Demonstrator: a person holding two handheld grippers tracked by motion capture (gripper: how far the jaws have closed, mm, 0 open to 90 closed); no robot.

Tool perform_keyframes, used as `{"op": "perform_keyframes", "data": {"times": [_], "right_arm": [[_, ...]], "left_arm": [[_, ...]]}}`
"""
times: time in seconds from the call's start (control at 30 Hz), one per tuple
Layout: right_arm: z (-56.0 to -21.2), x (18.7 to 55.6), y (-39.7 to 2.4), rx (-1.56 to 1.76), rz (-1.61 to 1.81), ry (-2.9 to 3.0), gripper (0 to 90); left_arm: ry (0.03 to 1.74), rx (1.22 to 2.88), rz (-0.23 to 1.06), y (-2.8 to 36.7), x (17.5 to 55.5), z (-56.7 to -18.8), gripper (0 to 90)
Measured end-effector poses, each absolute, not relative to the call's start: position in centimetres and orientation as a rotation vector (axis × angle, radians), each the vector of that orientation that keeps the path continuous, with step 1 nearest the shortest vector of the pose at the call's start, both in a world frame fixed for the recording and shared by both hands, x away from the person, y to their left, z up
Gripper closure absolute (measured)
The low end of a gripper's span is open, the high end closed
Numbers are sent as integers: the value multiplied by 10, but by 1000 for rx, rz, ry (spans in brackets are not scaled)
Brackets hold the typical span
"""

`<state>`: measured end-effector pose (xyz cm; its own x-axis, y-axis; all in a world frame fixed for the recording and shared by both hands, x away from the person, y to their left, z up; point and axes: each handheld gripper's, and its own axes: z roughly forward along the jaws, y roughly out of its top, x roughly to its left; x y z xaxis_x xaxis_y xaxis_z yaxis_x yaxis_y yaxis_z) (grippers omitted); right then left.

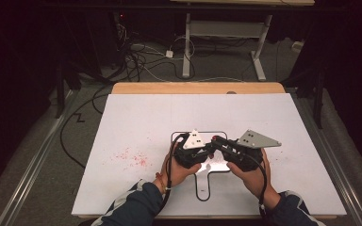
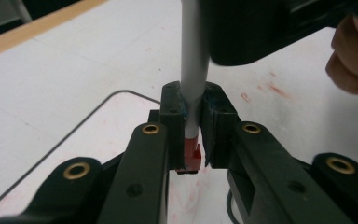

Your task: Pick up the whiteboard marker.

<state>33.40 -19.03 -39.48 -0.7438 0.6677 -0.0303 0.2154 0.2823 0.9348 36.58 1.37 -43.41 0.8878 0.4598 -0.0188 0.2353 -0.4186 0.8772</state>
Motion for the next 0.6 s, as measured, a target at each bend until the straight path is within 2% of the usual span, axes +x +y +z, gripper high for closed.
{"op": "perform_keyframes", "data": {"times": [0.2, 0.43, 0.6], "right_arm": [[-389, 323, -197, 796, 1464, 2139, 537], [-385, 307, -228, 739, 1367, 2092, 449], [-402, 305, -262, 790, 1219, 2063, 373]], "left_arm": [[503, 2073, 258, 29, 373, -444, 787], [473, 2113, 270, 45, 371, -441, 787], [458, 2130, 289, 58, 369, -439, 788]]}}
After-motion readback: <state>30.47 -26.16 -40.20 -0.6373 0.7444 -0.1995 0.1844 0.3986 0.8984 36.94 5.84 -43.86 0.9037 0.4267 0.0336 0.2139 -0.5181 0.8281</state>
